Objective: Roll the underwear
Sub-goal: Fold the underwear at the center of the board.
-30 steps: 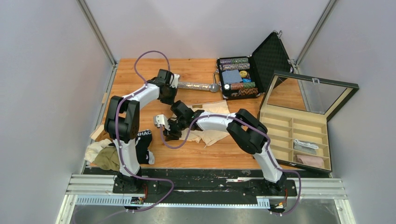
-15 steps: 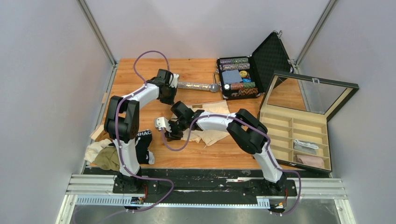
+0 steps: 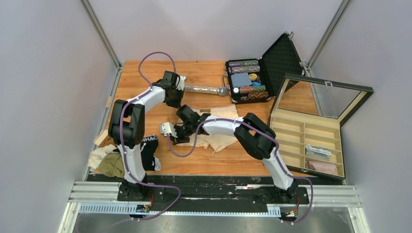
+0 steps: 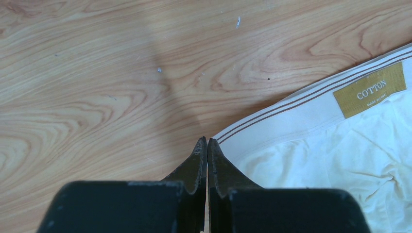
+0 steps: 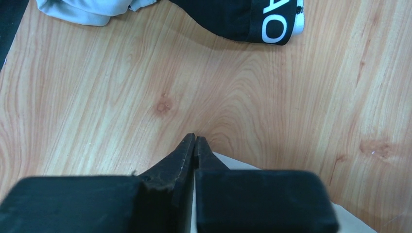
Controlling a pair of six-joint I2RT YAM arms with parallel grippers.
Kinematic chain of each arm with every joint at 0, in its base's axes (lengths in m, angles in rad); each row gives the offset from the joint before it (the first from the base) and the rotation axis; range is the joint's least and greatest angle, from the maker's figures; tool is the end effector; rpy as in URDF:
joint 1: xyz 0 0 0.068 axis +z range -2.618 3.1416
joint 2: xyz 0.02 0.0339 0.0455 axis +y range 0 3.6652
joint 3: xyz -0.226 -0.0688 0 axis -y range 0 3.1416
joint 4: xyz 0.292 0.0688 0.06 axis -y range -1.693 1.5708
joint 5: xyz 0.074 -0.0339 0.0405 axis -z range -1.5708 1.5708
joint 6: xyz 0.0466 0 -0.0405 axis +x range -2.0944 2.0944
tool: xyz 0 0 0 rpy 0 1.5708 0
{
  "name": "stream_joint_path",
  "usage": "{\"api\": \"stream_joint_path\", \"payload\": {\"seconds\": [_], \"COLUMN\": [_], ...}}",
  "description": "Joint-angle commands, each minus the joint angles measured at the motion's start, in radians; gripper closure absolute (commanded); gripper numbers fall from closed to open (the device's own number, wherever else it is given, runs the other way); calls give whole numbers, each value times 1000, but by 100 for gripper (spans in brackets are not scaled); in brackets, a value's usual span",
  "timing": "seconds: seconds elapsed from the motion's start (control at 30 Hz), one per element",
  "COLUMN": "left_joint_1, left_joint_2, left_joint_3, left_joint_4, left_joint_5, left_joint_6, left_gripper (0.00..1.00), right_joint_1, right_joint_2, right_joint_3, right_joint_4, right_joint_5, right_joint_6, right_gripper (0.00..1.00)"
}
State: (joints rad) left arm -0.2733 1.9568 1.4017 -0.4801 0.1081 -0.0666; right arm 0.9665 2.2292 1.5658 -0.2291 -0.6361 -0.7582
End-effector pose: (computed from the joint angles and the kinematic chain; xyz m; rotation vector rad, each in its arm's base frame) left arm 0.4284 -0.1253 0.1165 0.3089 2.6016 -0.2613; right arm 0.2586 0.4233 0.0729 -2.0016 1.3484 0.8729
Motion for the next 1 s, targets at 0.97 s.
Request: {"api": "stream_joint_path", "payload": {"seconds": [0.97], "left_joint_1": [-28], "left_joint_2": [35], "left_joint_3": [427], "left_joint_4": [-363], "left_joint_5": [158], "left_joint_6": [-102], "left_gripper": [100], "right_joint_1": [-152], "right_joint_2": [-431], "right_joint_3": [-308], "right_joint_4": [207], "right_joint_5": [-142], "right_joint_6": [272], "right_gripper": [100]}}
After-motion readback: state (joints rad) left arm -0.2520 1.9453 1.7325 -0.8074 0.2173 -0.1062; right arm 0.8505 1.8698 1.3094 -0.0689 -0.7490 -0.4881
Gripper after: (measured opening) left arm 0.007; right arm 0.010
